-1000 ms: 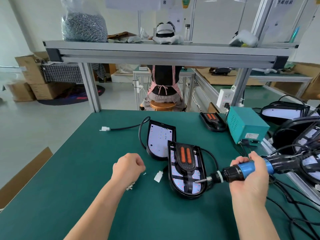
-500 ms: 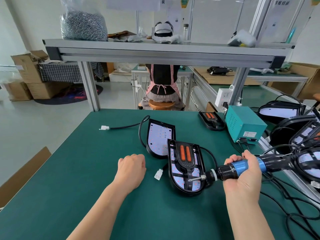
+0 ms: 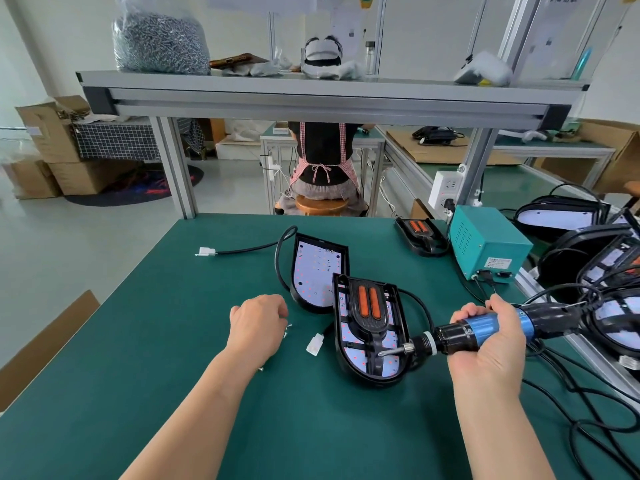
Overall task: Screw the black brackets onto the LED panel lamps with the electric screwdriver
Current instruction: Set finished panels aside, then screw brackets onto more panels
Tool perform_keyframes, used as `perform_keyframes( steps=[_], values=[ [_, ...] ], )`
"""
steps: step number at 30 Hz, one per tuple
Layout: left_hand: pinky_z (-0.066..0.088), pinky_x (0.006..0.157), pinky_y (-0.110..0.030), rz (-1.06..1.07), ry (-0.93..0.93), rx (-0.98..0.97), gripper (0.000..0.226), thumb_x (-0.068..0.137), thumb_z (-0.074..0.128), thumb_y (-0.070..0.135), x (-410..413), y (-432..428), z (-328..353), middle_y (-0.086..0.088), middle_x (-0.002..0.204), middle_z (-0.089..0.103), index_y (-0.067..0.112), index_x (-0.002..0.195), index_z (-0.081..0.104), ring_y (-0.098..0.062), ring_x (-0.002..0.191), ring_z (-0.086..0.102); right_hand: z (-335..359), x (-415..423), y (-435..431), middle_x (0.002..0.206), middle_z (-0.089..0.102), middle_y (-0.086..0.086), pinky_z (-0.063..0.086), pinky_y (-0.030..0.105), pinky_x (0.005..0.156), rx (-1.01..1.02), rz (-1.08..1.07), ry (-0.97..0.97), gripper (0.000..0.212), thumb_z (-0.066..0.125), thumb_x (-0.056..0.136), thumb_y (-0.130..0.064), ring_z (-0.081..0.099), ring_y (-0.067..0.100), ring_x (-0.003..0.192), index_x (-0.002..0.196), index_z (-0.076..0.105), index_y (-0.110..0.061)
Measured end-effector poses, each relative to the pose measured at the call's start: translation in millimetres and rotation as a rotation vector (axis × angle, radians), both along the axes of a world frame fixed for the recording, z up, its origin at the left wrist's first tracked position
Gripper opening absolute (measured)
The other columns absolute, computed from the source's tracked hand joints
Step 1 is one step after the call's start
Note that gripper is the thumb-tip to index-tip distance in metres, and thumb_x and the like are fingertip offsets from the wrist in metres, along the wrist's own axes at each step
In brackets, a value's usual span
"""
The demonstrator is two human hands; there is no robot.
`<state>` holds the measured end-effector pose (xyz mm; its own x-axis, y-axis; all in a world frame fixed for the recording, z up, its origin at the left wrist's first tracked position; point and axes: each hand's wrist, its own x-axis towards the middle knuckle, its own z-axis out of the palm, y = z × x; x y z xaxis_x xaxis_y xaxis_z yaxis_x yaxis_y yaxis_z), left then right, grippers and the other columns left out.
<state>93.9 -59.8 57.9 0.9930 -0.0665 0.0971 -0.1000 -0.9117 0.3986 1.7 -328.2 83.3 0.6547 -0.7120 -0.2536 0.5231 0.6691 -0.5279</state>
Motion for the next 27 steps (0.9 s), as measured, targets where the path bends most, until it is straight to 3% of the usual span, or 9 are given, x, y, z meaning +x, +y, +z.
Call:
perform_keyframes(
  steps=[3, 8, 13, 17, 22, 27],
  values=[
    [0.037, 0.093, -0.033, -0.053, 0.063, 0.159, 0.010, 0.094, 0.061, 0.027, 8, -8, 2, 0.005, 0.106, 0.066, 0.022, 0.101, 0.066, -0.022, 0.104, 0.060, -1, 1, -1, 0.063, 0.057, -0.005, 0.053, 0.023, 0.063, -0.030, -0.001, -0.007, 0.018, 0.071, 0.090, -0.018, 0.059, 0.010, 0.059, 0.092, 0.053, -0.015],
    [0.039, 0.094, -0.036, -0.115, 0.104, 0.263, 0.017, 0.091, 0.052, 0.014, 12, -12, 8, 0.000, 0.109, 0.065, 0.016, 0.102, 0.064, -0.027, 0.105, 0.060, 0, 1, 0, 0.062, 0.057, -0.005, 0.053, 0.023, 0.064, -0.022, 0.002, -0.007, 0.018, 0.071, 0.090, -0.019, 0.059, 0.010, 0.059, 0.093, 0.054, -0.015],
    [0.049, 0.070, -0.036, -0.186, -0.036, -0.182, 0.012, 0.085, 0.055, 0.008, -15, -10, 23, 0.002, 0.076, 0.064, 0.018, 0.077, 0.055, -0.025, 0.079, 0.059, 3, 1, 0, 0.062, 0.057, -0.005, 0.053, 0.023, 0.063, -0.008, 0.008, -0.019, 0.017, 0.071, 0.090, -0.018, 0.059, 0.010, 0.058, 0.092, 0.054, -0.016],
    [0.048, 0.061, -0.019, -0.277, 0.038, -0.603, 0.020, 0.081, 0.071, 0.005, -47, -27, 37, 0.005, 0.067, 0.066, 0.021, 0.072, 0.065, -0.009, 0.060, 0.055, 11, 0, 0, 0.063, 0.056, -0.004, 0.054, 0.024, 0.064, 0.022, -0.009, -0.042, 0.019, 0.071, 0.090, -0.016, 0.059, 0.011, 0.059, 0.095, 0.053, -0.015],
    [0.051, 0.071, -0.017, -0.371, 0.249, -0.999, 0.022, 0.082, 0.077, -0.001, -73, -51, 38, 0.001, 0.073, 0.071, 0.020, 0.080, 0.075, -0.010, 0.069, 0.061, 26, -3, 3, 0.062, 0.058, -0.004, 0.053, 0.024, 0.059, 0.070, -0.015, -0.085, 0.019, 0.073, 0.088, -0.014, 0.059, 0.011, 0.057, 0.093, 0.055, -0.014],
    [0.051, 0.071, -0.016, -0.342, 0.272, -1.085, 0.025, 0.080, 0.076, -0.006, -78, -60, 37, -0.001, 0.074, 0.072, 0.018, 0.074, 0.076, -0.009, 0.071, 0.063, 27, -5, 3, 0.064, 0.057, -0.004, 0.053, 0.023, 0.060, 0.079, -0.019, -0.074, 0.020, 0.074, 0.088, -0.015, 0.058, 0.011, 0.056, 0.094, 0.055, -0.015]
  ],
)
